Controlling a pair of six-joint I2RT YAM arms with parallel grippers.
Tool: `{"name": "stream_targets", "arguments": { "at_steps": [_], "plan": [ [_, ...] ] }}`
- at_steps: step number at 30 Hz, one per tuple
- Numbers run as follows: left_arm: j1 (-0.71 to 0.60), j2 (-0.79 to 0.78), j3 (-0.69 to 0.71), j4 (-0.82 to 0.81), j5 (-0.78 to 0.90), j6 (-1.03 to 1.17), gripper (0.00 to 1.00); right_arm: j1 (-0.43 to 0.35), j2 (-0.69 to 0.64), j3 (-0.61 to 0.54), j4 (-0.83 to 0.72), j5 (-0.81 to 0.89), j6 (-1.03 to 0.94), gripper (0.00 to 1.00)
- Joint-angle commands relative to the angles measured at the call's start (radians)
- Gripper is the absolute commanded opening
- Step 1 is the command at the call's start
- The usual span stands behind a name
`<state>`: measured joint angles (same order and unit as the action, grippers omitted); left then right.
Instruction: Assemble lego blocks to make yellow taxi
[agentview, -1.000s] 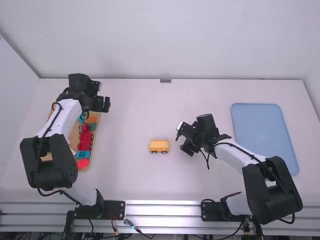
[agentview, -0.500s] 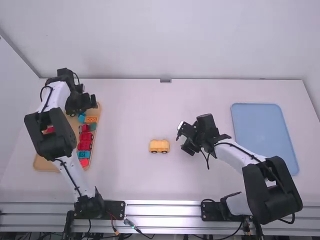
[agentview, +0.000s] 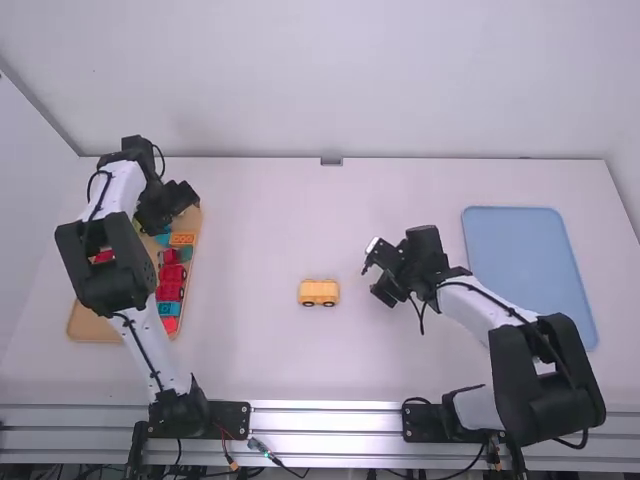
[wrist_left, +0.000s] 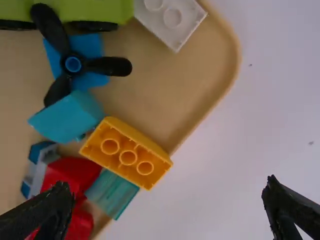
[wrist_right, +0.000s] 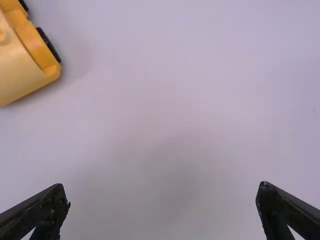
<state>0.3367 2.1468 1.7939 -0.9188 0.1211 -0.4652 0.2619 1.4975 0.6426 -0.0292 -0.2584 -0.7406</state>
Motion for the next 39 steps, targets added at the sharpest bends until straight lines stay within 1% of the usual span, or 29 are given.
{"name": "stream_targets", "arguments": {
  "at_steps": [1,2,5,7,9,13,17,18,19,21,27,33,39],
  "plan": [
    [-0.003,0.005,-0.015,-0.021,0.017,-0.135,0.99,-0.014,-0.014,-0.002,-0.003,-0.048,0.003,0.99],
    [-0.003,0.005,-0.015,-0.041,-0.027,-0.241,0.99,-0.019,-0.014,-0.002,-0.003,-0.059,0.003,0.99],
    [-0.004,0.005,-0.028,-0.064,-0.106,-0.449,1.00,-0.022,-0.014,-0.002,-0.003,-0.062,0.003,0.99],
    [-0.003,0.005,-0.040,-0.055,-0.115,-0.492,0.99,-0.021,-0.014,-0.002,-0.003,-0.063,0.003,0.99],
    [-0.004,0.005,-0.056,-0.026,-0.114,-0.496,0.96,-0.013,-0.014,-0.002,-0.004,-0.062,0.003,0.99],
    [-0.003,0.005,-0.096,0.031,-0.134,-0.554,0.95,0.002,-0.014,-0.002,-0.006,-0.055,0.003,0.99],
    [-0.003,0.005,-0.132,0.082,-0.137,-0.566,0.91,-0.001,-0.014,-0.002,-0.006,-0.055,0.003,0.99],
    [-0.004,0.005,-0.138,0.090,-0.137,-0.567,0.90,-0.001,-0.014,-0.002,-0.006,-0.055,0.003,0.99],
    [-0.004,0.005,-0.148,0.109,-0.140,-0.567,0.83,0.000,-0.014,-0.002,-0.006,-0.056,0.003,0.99],
    [-0.003,0.005,-0.155,0.120,-0.141,-0.567,0.80,0.002,-0.014,-0.002,-0.006,-0.055,0.003,0.99],
    [-0.003,0.005,-0.167,0.138,-0.140,-0.560,0.79,-0.001,-0.014,-0.002,-0.008,-0.056,0.003,0.99],
    [-0.004,0.005,-0.174,0.137,-0.150,-0.588,0.74,-0.002,-0.014,-0.002,-0.010,-0.056,0.003,0.99],
    [-0.009,0.005,-0.240,0.215,-0.140,-0.630,0.73,0.001,-0.014,-0.002,-0.010,-0.055,0.003,0.99]
  ]
}}
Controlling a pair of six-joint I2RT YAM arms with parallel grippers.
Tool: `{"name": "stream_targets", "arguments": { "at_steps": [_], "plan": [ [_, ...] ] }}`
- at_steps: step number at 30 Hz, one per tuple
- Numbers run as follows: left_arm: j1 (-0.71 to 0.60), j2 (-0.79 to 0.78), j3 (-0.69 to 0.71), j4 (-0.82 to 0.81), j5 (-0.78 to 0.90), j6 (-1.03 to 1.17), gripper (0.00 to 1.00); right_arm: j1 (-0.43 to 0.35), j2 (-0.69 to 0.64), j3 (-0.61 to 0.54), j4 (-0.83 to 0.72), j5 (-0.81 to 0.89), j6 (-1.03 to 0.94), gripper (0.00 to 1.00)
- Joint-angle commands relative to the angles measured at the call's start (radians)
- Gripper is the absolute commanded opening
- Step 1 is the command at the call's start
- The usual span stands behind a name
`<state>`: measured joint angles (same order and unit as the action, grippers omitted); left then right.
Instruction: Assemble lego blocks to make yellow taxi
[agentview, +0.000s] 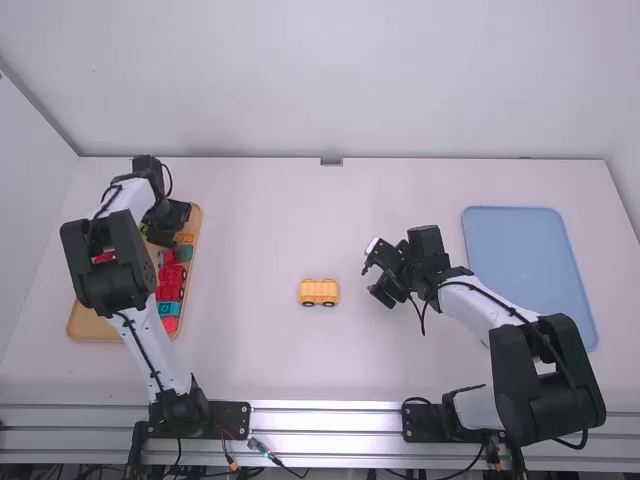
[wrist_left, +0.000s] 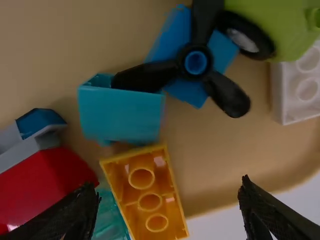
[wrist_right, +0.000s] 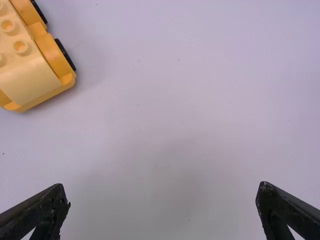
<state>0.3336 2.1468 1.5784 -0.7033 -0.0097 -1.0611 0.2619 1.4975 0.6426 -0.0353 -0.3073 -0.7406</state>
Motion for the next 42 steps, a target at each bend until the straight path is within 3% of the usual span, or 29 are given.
{"name": "stream_targets", "arguments": {
  "at_steps": [1,7,10,14,22,29,42],
  "plan": [
    [-0.004,0.005,-0.038,0.011,-0.010,-0.048,0.73,0.001,-0.014,-0.002,-0.004,-0.007,0.003,0.99],
    [-0.005,0.005,-0.063,0.043,-0.011,-0.050,0.66,0.001,-0.014,-0.002,-0.007,-0.006,0.003,0.99],
    [-0.005,0.005,-0.062,0.048,-0.009,-0.050,0.53,0.001,-0.014,-0.002,-0.007,-0.007,0.003,0.99],
    [-0.005,0.005,-0.063,0.046,-0.011,-0.050,0.47,0.001,-0.014,-0.002,-0.007,-0.006,0.003,0.98],
    [-0.003,0.005,-0.063,0.030,-0.069,-0.089,0.54,0.001,-0.014,-0.002,-0.008,-0.007,0.003,0.99],
    [-0.006,0.005,-0.063,0.038,-0.056,-0.087,0.48,0.001,-0.014,-0.002,-0.007,-0.006,0.003,0.99],
    [0.002,0.005,-0.109,0.092,-0.060,-0.069,0.46,0.001,-0.014,-0.002,-0.016,-0.007,0.003,0.99]
  ]
}}
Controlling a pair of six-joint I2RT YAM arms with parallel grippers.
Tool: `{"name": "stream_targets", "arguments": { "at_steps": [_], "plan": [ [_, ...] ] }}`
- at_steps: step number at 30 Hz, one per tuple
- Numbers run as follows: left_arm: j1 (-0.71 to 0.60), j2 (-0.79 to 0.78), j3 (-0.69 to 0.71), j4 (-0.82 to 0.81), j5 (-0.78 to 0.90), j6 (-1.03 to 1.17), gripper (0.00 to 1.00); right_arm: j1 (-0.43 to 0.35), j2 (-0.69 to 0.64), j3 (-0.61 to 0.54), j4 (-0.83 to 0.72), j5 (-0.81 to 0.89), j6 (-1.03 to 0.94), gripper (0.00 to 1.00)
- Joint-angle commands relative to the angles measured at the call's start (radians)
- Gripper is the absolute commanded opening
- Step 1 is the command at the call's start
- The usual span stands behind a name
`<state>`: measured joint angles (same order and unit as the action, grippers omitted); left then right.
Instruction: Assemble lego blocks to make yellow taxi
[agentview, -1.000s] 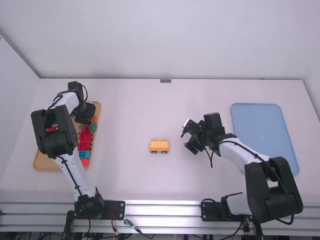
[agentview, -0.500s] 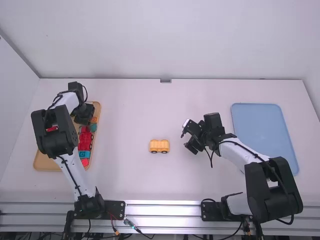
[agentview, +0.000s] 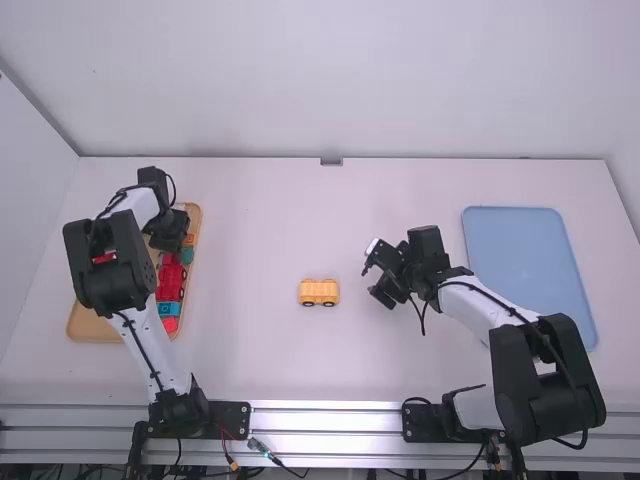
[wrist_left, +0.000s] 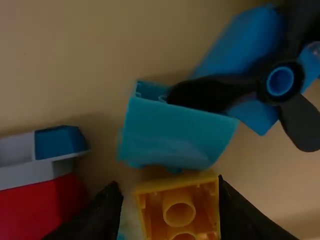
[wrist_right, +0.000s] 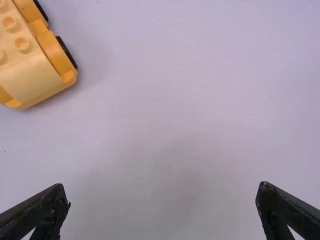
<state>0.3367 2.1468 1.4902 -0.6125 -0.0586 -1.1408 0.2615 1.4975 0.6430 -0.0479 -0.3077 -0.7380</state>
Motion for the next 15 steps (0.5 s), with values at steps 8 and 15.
{"name": "stream_targets", "arguments": {
  "at_steps": [8,15],
  "plan": [
    [0.000,0.005,-0.021,0.003,-0.013,0.011,0.24,0.001,-0.014,-0.003,-0.005,-0.007,0.000,0.99],
    [0.002,0.004,-0.010,-0.010,-0.010,0.007,0.02,0.001,-0.014,-0.003,0.004,-0.011,0.002,0.99]
  ]
}}
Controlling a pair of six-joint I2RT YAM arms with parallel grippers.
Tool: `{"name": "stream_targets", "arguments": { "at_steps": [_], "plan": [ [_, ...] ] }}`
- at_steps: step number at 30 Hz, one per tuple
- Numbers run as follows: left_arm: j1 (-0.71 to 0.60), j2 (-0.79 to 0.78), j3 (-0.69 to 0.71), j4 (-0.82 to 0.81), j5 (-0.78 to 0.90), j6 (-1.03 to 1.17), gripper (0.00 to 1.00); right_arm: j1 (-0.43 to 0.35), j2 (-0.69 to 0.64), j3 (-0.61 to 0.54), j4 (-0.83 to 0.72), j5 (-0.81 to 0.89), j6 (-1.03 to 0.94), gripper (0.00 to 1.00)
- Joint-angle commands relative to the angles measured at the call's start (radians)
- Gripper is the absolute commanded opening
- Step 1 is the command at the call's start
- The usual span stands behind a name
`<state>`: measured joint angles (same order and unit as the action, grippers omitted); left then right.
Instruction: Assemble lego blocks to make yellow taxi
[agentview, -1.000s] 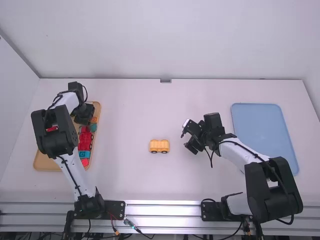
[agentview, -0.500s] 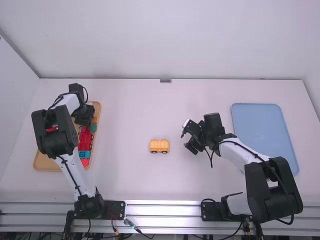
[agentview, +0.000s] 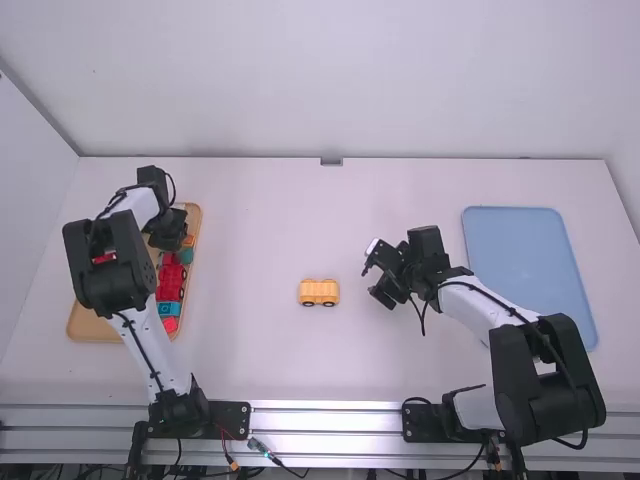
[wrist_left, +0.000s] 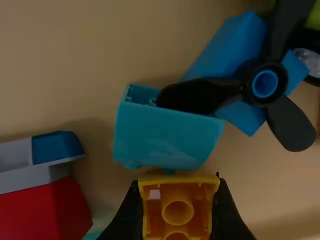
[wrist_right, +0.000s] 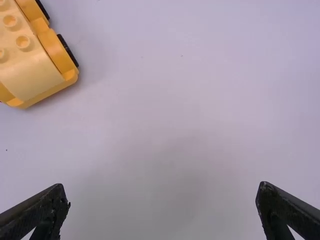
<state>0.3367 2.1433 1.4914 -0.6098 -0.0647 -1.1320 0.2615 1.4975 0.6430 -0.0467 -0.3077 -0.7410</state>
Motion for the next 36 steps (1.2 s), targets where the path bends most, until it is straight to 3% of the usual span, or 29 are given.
{"name": "stream_targets", "arguments": {
  "at_steps": [1,8,17,23,29,36],
  "plan": [
    [0.003,0.007,-0.007,-0.018,-0.004,-0.001,0.02,0.001,-0.014,-0.003,0.008,-0.011,0.012,0.99],
    [0.008,0.003,0.075,-0.097,-0.007,0.005,0.02,0.001,-0.014,-0.003,0.072,-0.035,0.111,0.99],
    [-0.025,-0.111,0.103,-0.092,-0.004,0.179,0.01,-0.024,-0.014,-0.003,0.155,-0.167,0.232,0.99],
    [-0.083,-0.195,0.068,-0.064,0.012,0.278,0.02,-0.061,-0.014,-0.003,0.198,-0.359,0.266,0.99],
    [-0.164,-0.312,-0.119,0.162,0.127,0.428,0.01,-0.063,-0.014,-0.003,0.236,-0.410,0.364,0.99],
    [-0.257,-0.429,-0.351,0.469,0.500,0.816,0.02,-0.066,-0.014,-0.003,0.275,-0.582,0.404,0.99]
  ]
}}
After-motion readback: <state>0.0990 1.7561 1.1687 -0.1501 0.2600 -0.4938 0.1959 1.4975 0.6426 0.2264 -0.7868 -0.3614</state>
